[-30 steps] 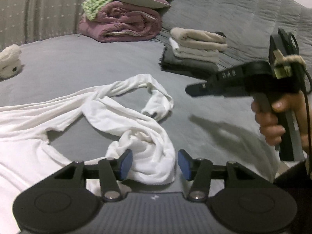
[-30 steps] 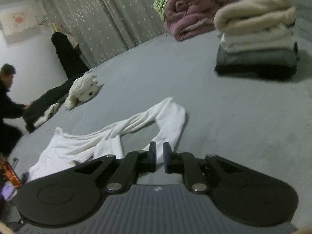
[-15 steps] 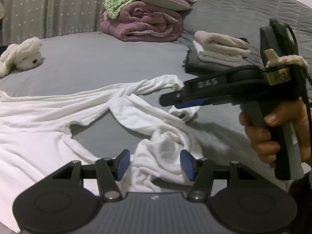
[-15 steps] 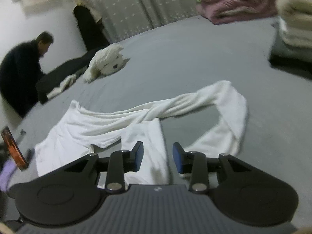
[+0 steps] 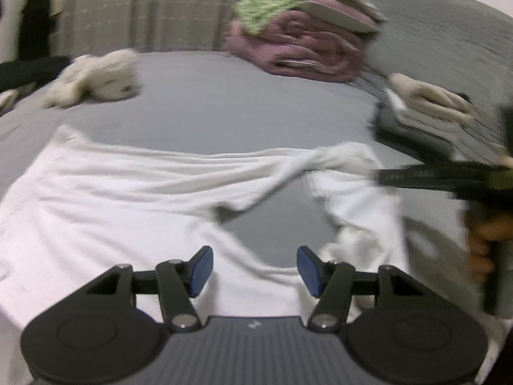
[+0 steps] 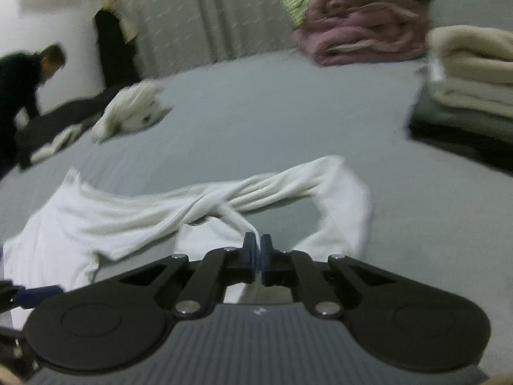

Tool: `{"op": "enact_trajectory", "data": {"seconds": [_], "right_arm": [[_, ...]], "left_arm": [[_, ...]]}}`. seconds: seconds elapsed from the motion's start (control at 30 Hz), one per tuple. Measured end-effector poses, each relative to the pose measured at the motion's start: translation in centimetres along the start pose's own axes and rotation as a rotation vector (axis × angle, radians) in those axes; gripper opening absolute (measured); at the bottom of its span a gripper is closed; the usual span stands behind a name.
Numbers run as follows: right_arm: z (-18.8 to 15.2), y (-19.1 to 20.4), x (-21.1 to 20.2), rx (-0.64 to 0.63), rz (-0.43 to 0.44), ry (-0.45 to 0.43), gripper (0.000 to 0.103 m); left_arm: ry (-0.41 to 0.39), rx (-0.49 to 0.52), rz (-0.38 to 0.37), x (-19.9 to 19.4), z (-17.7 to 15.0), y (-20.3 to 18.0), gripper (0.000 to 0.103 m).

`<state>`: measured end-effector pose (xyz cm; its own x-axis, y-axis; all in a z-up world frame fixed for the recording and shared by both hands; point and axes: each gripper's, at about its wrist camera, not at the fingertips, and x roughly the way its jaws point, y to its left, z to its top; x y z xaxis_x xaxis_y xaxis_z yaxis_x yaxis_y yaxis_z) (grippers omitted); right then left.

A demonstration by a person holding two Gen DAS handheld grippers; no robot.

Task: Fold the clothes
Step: 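Grasp the pant leg cuff with the right gripper and lift it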

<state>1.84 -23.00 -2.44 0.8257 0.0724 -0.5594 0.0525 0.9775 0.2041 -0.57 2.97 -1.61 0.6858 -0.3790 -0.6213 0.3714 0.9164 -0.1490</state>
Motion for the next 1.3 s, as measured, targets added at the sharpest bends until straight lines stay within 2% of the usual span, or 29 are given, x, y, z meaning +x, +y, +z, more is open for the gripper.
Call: {"op": "enact_trajectory", "data": {"seconds": [0.2, 0.37, 0.47, 0.57, 0.7, 0.83, 0.9, 0.97, 1.13, 1.23, 1.3], "right_arm": [[0.6, -3.2, -4.5, 0.059, -0.104, -0.069, 0.003], [0.1, -5.3, -7.2, 0.114, -0.177, -0.086, 0.003], [-0.4, -6.6, -8.4, 0.141, -0.226, -0.106, 0.003], [-0.9, -8.0, -9.6, 0.184, -0.275, -0.145, 0.003], [-2.0, -10.2, -10.5, 0.279, -0.352, -0.185, 0.003], [-2.6, -12.4, -11.2, 0.408, -0.370, -0.178, 0.003], [-3.0, -13.2, -11.4, 0.449, -0.379, -0.163, 0.001], [-3.4, -13.6, -11.3, 0.475, -0.396, -0.135, 0.001], [-4.0, -14.4, -10.9, 0.567, -0.325, -0.097, 0.003], [-4.4, -14.7, -10.9, 0.631, -0.272, -0.090, 0.015], [-4.6, -15.0, -10.9, 0.675, -0.244, -0.089, 0.015]], "left_arm": [[-0.019, -0.133, 0.135, -2.4, 0.0, 4.7, 0.059], [-0.028, -0.226, 0.299, -4.1, -0.1, 8.3, 0.059], [-0.003, -0.288, 0.422, -4.4, -0.5, 10.5, 0.059], [0.020, -0.360, 0.499, -4.5, -0.8, 12.9, 0.059], [0.015, -0.466, 0.537, -4.7, -1.2, 15.2, 0.057], [-0.019, -0.563, 0.521, -4.8, -1.6, 16.4, 0.054], [-0.038, -0.589, 0.522, -4.7, -1.6, 16.5, 0.045], [-0.051, -0.618, 0.516, -4.5, -1.5, 16.7, 0.042], [-0.074, -0.664, 0.489, -4.5, -1.7, 16.9, 0.034], [-0.075, -0.664, 0.502, -4.4, -1.8, 16.8, 0.025], [-0.076, -0.659, 0.508, -4.5, -1.9, 16.8, 0.016]]}}
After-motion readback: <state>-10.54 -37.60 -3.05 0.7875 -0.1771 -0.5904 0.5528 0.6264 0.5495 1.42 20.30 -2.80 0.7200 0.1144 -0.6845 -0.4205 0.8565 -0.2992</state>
